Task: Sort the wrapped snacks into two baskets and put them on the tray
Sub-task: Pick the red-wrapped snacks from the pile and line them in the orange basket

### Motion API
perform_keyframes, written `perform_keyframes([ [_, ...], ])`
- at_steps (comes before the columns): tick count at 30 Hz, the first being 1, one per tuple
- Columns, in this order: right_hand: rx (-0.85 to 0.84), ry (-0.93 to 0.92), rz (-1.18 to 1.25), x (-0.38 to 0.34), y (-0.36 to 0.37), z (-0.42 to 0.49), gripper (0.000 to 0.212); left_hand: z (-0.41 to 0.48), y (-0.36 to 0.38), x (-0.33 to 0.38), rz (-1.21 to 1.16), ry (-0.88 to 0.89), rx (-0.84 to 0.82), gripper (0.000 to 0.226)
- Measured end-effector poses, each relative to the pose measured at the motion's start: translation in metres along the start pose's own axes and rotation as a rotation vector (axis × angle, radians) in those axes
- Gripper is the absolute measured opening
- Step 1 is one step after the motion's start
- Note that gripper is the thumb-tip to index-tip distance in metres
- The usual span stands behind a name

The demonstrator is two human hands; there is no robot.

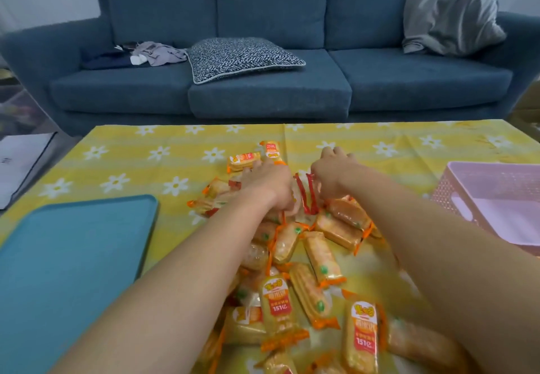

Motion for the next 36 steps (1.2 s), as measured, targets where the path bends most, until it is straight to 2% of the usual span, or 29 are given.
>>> perform_keyframes([
  [3,0.070,0.018,0.213,0.016,-0.018,-0.009,0.033,-0.023,-0.029,-0.022,-0.278,0.016,0.251,0.037],
  [5,0.068,0.077,0.553,0.021,-0.028,-0.012,0.026,-0.045,-0.045,-0.050,-0.639,-0.046,0.437,0.027],
  [7,0.064,0.137,0.904,0.014,-0.033,-0.011,0.022,-0.066,-0.047,-0.084,-0.897,-0.205,0.574,0.029],
  [9,0.013,0.196,1.216,-0.004,-0.033,-0.007,0.020,-0.079,-0.033,-0.112,-1.018,-0.366,0.555,0.028],
  [12,-0.168,0.280,1.523,-0.047,-0.025,0.002,0.020,-0.086,-0.006,-0.127,-1.200,-0.491,0.336,0.026],
  [15,-0.317,0.327,1.484,-0.080,-0.009,0.010,0.036,-0.081,0.006,-0.123,-1.256,-0.494,0.209,0.028],
  [19,-0.411,0.301,1.543,-0.101,0.002,0.012,0.027,-0.072,0.008,-0.124,-1.291,-0.457,0.161,0.032],
  [22,-0.388,0.324,1.605,-0.097,0.001,0.011,0.023,-0.072,0.007,-0.126,-1.352,-0.441,0.153,0.036],
  [27,-0.429,0.303,1.879,-0.071,-0.012,-0.007,0.033,-0.082,-0.004,-0.125,-1.382,-0.447,0.173,0.037],
  [30,-0.445,0.363,2.034,-0.051,-0.011,-0.030,0.041,-0.093,-0.013,-0.116,-1.426,-0.438,0.207,0.044],
  [34,-0.384,0.452,2.137,-0.009,-0.010,-0.083,0.044,-0.115,-0.033,-0.077,-1.539,-0.393,0.272,0.053],
  [36,-0.349,0.441,2.164,0.018,-0.009,-0.111,0.042,-0.122,-0.035,-0.043,-1.588,-0.358,0.298,0.045],
])
Point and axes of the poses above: each hand's wrist, its own z-axis towards the middle knuckle, its own y-axis out of the palm, x = y × z, the point moved 3 cm from there along z, towards the middle knuckle, and after that the axes turned 11 degrees about y, right-handed, at the moved point
